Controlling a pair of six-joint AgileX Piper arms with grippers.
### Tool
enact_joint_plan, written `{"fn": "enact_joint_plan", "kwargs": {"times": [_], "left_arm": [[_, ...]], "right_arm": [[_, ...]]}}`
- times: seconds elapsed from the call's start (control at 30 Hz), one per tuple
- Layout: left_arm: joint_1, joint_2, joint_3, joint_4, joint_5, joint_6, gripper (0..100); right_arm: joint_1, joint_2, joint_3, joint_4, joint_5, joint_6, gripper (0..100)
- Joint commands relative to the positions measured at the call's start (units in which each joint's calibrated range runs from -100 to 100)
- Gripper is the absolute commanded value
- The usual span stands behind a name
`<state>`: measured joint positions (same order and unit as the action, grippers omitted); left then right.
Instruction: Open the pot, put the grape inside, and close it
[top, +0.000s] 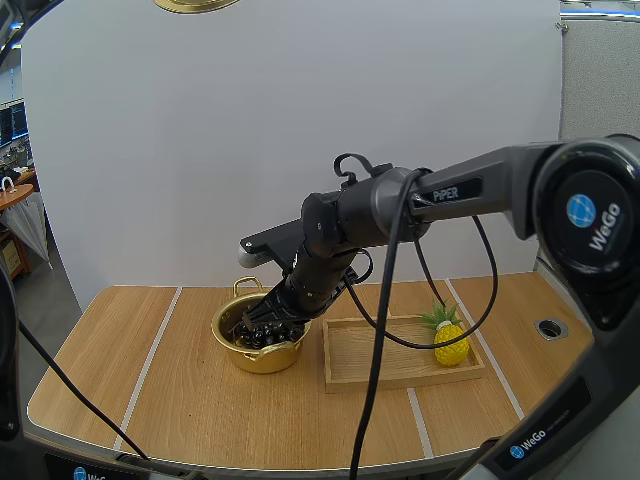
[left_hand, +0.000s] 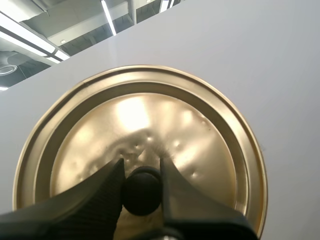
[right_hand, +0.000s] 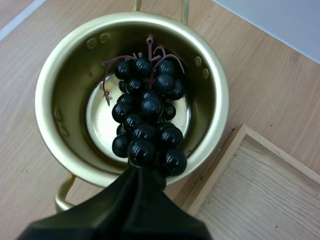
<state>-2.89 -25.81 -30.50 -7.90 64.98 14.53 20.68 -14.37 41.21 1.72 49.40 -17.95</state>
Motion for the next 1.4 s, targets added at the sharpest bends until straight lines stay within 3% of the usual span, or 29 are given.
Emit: {"fn": "enact_joint_plan", "kwargs": {"times": [0.0, 1.13, 1.37], "left_arm": [[-0.15, -0.36, -0.49, -0.23, -2.58, -0.68, 0], [-0.15, -0.36, -0.49, -0.23, -2.58, -0.68, 0], [-0.15, -0.36, -0.49, -0.23, -2.58, -0.68, 0]], "right_arm": [[-0.17, 1.69, -0.22, -1.13, -3.02, -0.50, 0], [-0.17, 21.73, -9.77, -1.72, -13.20, -0.50, 0], [-0.17, 20.54, -9.77, -1.72, -13.42, -0.50, 0]]}}
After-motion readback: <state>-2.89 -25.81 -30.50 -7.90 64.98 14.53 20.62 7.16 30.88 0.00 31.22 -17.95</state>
